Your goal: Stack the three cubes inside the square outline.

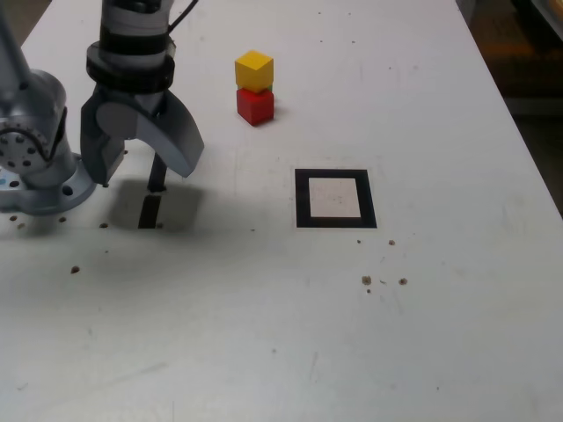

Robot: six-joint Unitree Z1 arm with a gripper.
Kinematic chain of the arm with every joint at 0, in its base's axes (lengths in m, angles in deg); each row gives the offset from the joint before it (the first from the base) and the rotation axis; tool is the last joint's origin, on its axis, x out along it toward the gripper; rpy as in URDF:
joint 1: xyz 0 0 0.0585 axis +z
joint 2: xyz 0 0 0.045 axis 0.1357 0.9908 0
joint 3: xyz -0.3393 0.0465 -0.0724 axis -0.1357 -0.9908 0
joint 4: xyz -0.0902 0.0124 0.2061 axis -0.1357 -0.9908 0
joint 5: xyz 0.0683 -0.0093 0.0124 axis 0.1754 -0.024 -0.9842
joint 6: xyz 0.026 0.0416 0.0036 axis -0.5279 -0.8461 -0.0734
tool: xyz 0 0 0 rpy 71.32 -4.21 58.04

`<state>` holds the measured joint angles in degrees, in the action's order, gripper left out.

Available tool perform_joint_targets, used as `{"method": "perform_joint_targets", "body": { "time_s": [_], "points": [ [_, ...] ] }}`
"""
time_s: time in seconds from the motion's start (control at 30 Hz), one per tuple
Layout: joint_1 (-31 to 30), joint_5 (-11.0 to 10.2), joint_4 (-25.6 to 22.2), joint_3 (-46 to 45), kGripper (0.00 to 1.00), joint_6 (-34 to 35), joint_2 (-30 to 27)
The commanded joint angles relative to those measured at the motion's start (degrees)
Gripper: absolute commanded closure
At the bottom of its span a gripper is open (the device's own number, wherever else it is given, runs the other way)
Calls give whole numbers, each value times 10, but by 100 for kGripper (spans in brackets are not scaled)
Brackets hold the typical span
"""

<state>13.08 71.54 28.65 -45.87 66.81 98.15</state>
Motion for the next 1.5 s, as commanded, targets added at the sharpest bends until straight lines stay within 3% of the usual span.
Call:
{"method": "perform_joint_targets", "body": {
  "time_s": [0.0,0.4,0.6,0.77,0.93,1.2,1.33,1.47],
  "points": [
    [0,-1,1,2,0,-2,4],
    [0,-4,3,4,0,-7,6],
    [1,-23,-24,28,0,-7,-1],
    [11,-43,-72,67,0,-7,-4],
    [22,-47,-131,123,0,-6,-10],
    [39,-84,-254,322,0,-2,14],
    [76,-84,-300,420,0,-16,44],
    [130,-80,-314,493,0,-42,90]
  ]
}}
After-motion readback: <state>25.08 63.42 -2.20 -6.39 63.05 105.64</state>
